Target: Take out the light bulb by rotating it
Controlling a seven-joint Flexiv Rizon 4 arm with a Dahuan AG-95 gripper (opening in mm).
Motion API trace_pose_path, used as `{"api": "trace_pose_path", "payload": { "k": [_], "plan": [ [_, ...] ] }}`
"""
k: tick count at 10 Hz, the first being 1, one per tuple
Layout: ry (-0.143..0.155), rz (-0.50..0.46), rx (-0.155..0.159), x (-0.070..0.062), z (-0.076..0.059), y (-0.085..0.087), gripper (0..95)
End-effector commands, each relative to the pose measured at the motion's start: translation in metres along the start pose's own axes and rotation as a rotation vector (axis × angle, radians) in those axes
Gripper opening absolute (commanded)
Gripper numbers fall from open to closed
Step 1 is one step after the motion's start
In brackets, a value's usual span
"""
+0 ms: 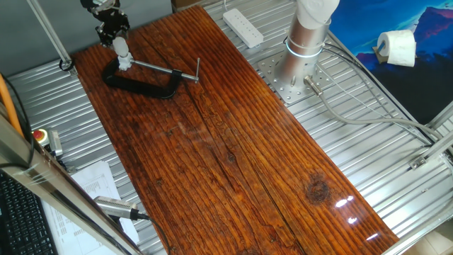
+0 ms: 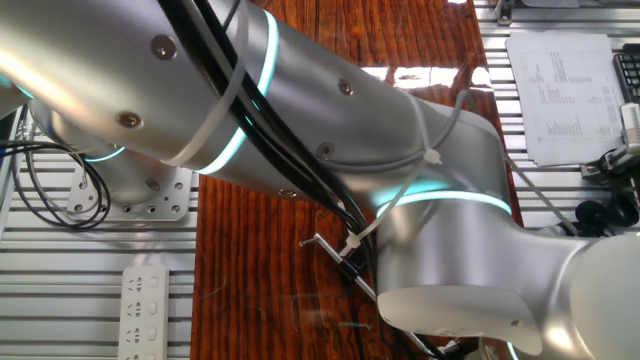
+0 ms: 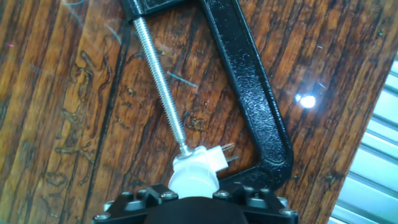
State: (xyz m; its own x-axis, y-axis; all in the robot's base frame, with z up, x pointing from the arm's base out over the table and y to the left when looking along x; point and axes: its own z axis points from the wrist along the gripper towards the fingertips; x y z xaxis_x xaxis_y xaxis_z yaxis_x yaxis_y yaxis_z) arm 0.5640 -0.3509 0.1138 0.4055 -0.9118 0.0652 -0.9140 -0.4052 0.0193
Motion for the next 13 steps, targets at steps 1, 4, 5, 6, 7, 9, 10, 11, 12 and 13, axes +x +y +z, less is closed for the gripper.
{"api": "trace_pose_path", "payload": {
  "k": [1,4,5,6,7,9,10,11,12,13],
  "plan": [
    [-0.003,0.174,-0.022,0.003,-0.007,-0.006,76.0],
    [-0.012,0.444,-0.025,0.005,-0.012,-0.016,76.0],
    [-0.017,0.52,-0.028,0.005,-0.011,-0.017,57.0],
    [-0.03,0.583,-0.041,0.006,-0.01,-0.017,57.0],
    [-0.034,0.625,-0.058,0.006,-0.011,-0.018,57.0],
    [-0.031,0.72,-0.084,0.006,-0.011,-0.019,57.0],
    [-0.038,0.751,-0.094,0.006,-0.011,-0.019,57.0],
    [-0.049,0.767,-0.099,0.006,-0.011,-0.019,57.0],
    [-0.062,0.803,-0.109,0.006,-0.011,-0.019,57.0],
    [-0.076,0.854,-0.122,0.006,-0.011,-0.019,57.0]
  ]
}}
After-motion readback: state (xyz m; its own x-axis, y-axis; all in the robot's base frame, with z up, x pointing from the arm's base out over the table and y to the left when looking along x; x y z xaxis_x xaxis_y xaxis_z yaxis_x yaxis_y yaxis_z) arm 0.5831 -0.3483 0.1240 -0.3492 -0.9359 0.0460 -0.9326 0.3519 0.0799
